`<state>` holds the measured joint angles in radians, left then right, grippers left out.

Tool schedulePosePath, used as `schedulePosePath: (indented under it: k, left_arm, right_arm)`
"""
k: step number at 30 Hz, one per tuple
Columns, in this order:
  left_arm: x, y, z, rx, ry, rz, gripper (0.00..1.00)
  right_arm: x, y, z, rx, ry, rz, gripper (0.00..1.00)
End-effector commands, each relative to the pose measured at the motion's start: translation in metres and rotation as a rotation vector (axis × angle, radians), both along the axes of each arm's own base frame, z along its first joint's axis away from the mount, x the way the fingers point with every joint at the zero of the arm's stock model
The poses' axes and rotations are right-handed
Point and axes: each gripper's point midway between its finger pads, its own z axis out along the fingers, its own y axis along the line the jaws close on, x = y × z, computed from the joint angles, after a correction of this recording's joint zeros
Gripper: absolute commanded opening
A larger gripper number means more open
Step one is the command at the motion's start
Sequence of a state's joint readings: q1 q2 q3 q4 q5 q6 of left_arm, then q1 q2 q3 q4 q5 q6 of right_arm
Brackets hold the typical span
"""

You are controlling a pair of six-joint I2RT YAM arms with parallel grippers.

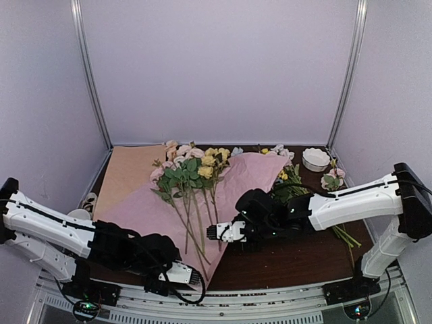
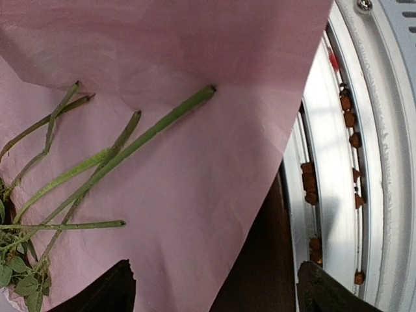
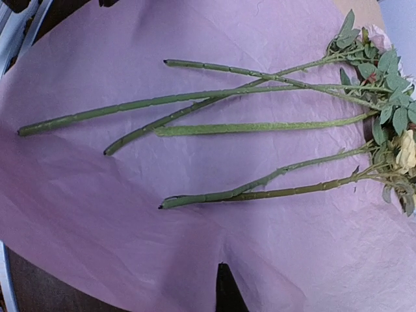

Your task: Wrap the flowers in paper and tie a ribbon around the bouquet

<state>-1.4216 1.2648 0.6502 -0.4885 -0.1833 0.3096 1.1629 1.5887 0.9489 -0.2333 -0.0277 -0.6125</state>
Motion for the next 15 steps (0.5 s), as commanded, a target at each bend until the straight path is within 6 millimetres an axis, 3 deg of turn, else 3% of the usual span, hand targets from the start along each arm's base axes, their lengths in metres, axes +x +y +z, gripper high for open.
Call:
schedulePosePath:
  k: [1, 5, 10, 13, 15]
  left_arm:
    - [-0.004, -0.016, 0.004, -0.004, 0.042, 0.036, 0.89]
    - [-0.009, -0.028, 0.005, -0.001, 0.094, 0.064, 0.87]
    - [0.001, -0.034, 0.009, -0.016, 0.048, 0.092, 0.87]
    - [-0.004, -0.051, 0.029, -0.126, 0.09, 0.101, 0.88]
    - [-0.009, -0.064, 0.052, -0.257, 0.134, 0.1, 0.89]
  right_arm:
    - [-0.009, -0.005, -0.01, 0.032, 0.241, -0.115, 0.0]
    - [-0.01, -0.011, -0.009, 0.042, 0.255, -0.138, 0.0]
    - [-0.012, -0.006, -0.009, 0.082, 0.347, -0.167, 0.0]
    - [0.002, -0.011, -0.01, 0.104, 0.411, -0.252, 0.0]
    - [0.008, -0.013, -0.01, 0.133, 0.469, -0.306, 0.0]
